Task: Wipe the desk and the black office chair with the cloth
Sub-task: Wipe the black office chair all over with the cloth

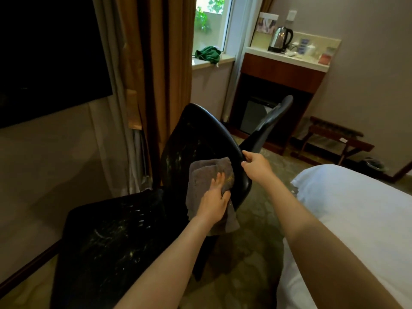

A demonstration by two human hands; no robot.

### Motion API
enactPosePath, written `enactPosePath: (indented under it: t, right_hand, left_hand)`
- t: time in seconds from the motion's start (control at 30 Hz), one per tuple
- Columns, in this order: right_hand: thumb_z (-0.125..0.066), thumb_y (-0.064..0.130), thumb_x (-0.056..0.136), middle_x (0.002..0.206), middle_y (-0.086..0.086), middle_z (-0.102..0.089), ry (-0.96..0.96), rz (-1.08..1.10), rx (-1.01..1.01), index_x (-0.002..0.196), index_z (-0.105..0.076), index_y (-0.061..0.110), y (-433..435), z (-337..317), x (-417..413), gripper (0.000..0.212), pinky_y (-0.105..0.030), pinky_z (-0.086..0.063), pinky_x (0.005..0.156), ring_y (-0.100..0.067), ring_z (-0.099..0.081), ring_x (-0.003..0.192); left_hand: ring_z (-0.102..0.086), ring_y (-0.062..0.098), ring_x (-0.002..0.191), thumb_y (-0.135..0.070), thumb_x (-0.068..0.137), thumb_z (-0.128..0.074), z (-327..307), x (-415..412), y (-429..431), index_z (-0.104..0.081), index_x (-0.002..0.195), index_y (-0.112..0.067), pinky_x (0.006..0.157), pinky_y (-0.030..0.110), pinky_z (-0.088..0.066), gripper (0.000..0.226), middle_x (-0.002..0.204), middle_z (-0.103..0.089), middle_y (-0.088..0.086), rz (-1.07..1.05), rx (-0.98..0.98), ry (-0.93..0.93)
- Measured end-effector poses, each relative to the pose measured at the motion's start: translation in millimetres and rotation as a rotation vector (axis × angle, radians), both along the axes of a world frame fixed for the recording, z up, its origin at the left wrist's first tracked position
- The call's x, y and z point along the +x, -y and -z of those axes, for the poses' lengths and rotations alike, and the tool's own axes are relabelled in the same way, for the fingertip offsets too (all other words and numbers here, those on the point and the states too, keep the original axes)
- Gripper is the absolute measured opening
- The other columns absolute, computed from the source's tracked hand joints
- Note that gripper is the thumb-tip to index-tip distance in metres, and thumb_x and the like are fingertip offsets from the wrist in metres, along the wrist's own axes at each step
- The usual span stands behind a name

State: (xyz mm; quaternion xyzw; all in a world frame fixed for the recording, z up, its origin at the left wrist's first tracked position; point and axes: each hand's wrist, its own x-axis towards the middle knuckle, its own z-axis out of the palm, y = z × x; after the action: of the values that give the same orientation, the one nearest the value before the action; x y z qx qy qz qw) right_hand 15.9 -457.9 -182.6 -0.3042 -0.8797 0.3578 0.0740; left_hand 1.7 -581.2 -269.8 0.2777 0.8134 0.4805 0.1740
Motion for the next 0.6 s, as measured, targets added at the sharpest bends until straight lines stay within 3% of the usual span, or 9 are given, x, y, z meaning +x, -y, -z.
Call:
enactPosePath:
  t: [0.1,0.23,0.3,0.37,0.47,0.6]
  right_hand:
    - [-0.046,0.008,0.096,0.133,-0.005,-0.055,0.022,-0.063,-0.002,0.143,-0.040,0.016,-10.7,-6.6,-14.6,0.049,-0.024,-0.042,0.083,-0.021,-0.054,0.115]
    - [-0.051,0.007,0.093,0.133,-0.004,-0.055,0.037,-0.142,-0.029,0.144,-0.038,0.015,-31.2,-7.9,-29.3,0.053,-0.023,-0.041,0.086,-0.020,-0.053,0.119]
    - [-0.053,0.008,0.092,0.138,-0.003,-0.051,0.037,-0.194,-0.019,0.144,-0.039,0.014,-42.4,-5.4,-34.2,0.054,-0.022,-0.040,0.089,-0.019,-0.051,0.122]
    - [-0.055,0.010,0.092,0.138,-0.002,-0.051,0.024,-0.231,-0.034,0.142,-0.041,0.014,-52.5,-3.4,-41.5,0.053,-0.022,-0.041,0.088,-0.018,-0.052,0.120]
    - [-0.059,0.011,0.090,0.134,-0.004,-0.054,0.014,-0.273,-0.030,0.139,-0.045,0.014,-64.3,-5.5,-55.2,0.051,-0.021,-0.038,0.083,-0.019,-0.052,0.119]
    - [-0.061,0.011,0.089,0.129,-0.003,-0.058,0.006,-0.313,-0.053,0.136,-0.049,0.013,-73.2,-2.3,-70.0,0.049,-0.024,-0.045,0.086,-0.017,-0.057,0.110]
  left_hand:
    - [-0.003,0.018,0.146,-0.021,0.102,-0.032,-1.4,-15.1,-15.6,-0.011,0.151,-0.019,0.117,0.030,-0.010,0.053,0.158,-0.008,-0.003,-0.106,0.061,0.043]
    - [-0.034,0.026,0.136,-0.024,0.101,-0.032,-14.0,-44.2,-39.2,-0.028,0.147,-0.016,0.111,0.033,-0.026,0.047,0.146,-0.039,0.010,-0.374,0.252,0.292]
    - [-0.039,0.028,0.133,-0.025,0.101,-0.032,-17.9,-51.0,-52.4,-0.032,0.146,-0.018,0.112,0.038,-0.031,0.046,0.142,-0.045,0.009,-0.441,0.275,0.333]
    - [-0.031,0.028,0.139,-0.026,0.101,-0.033,-21.8,-52.9,-63.8,-0.029,0.147,-0.020,0.114,0.042,-0.027,0.047,0.147,-0.039,0.008,-0.412,0.269,0.258]
    - [-0.010,0.019,0.145,-0.023,0.102,-0.033,-29.7,-57.0,-76.5,-0.021,0.149,-0.018,0.117,0.031,-0.014,0.049,0.155,-0.020,0.000,-0.331,0.274,0.109]
    - [-0.003,0.017,0.145,-0.021,0.102,-0.032,-27.5,-74.7,-85.3,-0.014,0.150,-0.019,0.116,0.029,-0.010,0.051,0.157,-0.013,-0.002,-0.283,0.206,0.007]
